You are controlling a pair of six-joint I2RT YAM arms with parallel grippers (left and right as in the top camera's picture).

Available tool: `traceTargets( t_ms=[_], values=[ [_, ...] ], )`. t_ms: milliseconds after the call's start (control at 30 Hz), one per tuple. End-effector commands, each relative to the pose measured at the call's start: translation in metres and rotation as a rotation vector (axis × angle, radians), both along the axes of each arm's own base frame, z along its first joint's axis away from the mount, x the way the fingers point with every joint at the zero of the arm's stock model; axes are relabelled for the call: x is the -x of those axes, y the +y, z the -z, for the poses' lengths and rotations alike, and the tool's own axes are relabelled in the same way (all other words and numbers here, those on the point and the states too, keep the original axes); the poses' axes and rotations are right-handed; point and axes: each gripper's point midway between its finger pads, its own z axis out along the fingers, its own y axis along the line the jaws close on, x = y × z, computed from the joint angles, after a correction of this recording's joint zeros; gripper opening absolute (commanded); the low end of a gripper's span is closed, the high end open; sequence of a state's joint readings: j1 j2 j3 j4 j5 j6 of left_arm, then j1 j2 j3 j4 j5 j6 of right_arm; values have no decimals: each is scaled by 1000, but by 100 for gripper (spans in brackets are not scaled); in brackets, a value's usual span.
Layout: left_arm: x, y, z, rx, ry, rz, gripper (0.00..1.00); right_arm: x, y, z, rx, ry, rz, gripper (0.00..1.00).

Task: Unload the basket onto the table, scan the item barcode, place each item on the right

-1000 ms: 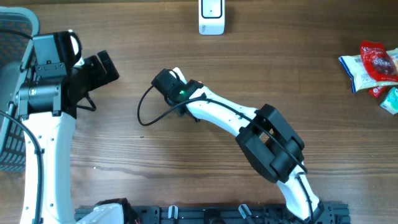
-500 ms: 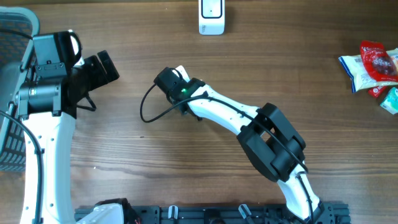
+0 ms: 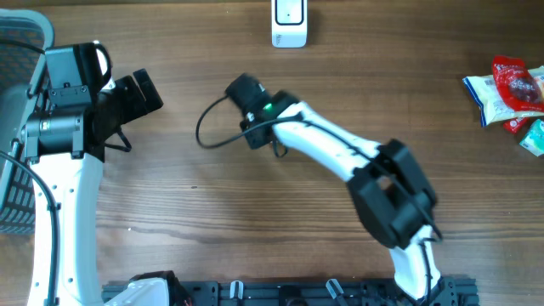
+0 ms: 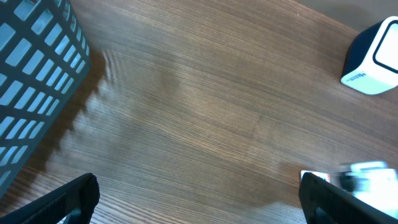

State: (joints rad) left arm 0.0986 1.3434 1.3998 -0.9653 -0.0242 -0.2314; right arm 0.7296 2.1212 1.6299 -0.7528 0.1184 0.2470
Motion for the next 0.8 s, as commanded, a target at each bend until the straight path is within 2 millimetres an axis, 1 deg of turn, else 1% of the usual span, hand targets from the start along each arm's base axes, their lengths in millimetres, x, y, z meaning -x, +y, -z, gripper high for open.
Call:
traceTargets(
  t_ms=[0,67,133,167,233,267,400,567,700,767],
  values=[
    [0,1,-4,9,-13,-16,100,5,22,-66,-421,170,-43,4],
    [0,1,-4,9,-13,-16,100,5,19,-78,-561,264,-58,4],
    [0,1,-4,9,-13,-16,100,7,12,-82,-675,354,-57,4],
    [0,1,-4,9,-13,-16,100,9,6,-80,-731,406,-49,4],
    [0,1,-4,10,-13,-16,100,14,-3,-72,-789,476,-31,4],
    [0,1,-4,9,-13,-16,100,22,-9,-62,-854,548,-21,4],
    [0,1,-4,9,-13,-16,100,42,-9,-51,-1029,682,-28,4],
    [0,1,-4,9,-13,-16,100,49,-10,-26,-1076,741,66,4],
    [0,1,-4,9,-13,-16,100,53,-14,-15,-1062,760,117,4],
    [0,1,-4,10,-13,-16,100,49,-19,-7,-1023,733,155,17]
  ],
)
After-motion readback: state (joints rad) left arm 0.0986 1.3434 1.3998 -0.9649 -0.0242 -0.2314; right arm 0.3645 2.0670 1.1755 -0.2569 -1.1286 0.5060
